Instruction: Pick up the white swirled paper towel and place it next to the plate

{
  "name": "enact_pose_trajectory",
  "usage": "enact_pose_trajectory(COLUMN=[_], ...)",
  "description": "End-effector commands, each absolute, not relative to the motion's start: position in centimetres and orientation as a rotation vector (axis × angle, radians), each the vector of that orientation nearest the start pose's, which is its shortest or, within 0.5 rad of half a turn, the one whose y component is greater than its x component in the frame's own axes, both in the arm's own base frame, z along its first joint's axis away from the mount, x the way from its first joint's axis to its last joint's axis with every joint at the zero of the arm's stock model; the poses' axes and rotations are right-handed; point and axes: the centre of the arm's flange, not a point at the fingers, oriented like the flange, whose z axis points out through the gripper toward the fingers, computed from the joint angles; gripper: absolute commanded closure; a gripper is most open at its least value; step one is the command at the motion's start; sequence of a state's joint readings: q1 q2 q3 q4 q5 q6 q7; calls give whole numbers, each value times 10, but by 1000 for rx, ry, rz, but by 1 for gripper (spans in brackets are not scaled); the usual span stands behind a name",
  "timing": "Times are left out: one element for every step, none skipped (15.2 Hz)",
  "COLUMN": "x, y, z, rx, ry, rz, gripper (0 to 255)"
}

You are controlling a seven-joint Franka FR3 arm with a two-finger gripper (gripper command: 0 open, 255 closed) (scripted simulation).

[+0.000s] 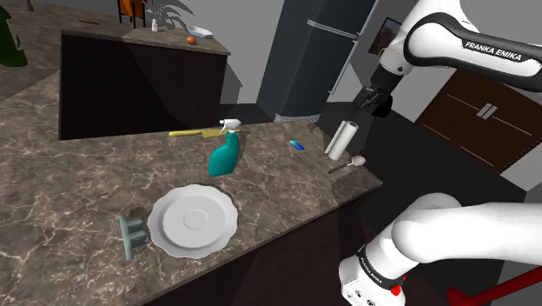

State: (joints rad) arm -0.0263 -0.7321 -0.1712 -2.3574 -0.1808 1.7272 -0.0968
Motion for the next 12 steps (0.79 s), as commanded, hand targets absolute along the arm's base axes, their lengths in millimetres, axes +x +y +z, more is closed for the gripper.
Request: enact_pose_trajectory(x=[339,343,348,352,357,361,366,370,375,379,383,388], y=[-124,-135,-147,-159,-171,-183,-194,-206,-218,-229,-241,-253], z=[573,568,562,557,551,546,540,535,529,523,518,512], rx=[-3211,-3209,-3207,-3204,-3202,-3200,-3197,-3195,-3192,-3190,-3187,-3185], ry=[64,62,60,58,56,54,52,50,48,46,44,42], rz=[-127,-121,-115,-108,-102,-96,-90,-84,-78,-72,-65,-59], gripper=[0,0,0,0,0,0,0,0,0,0,0,0])
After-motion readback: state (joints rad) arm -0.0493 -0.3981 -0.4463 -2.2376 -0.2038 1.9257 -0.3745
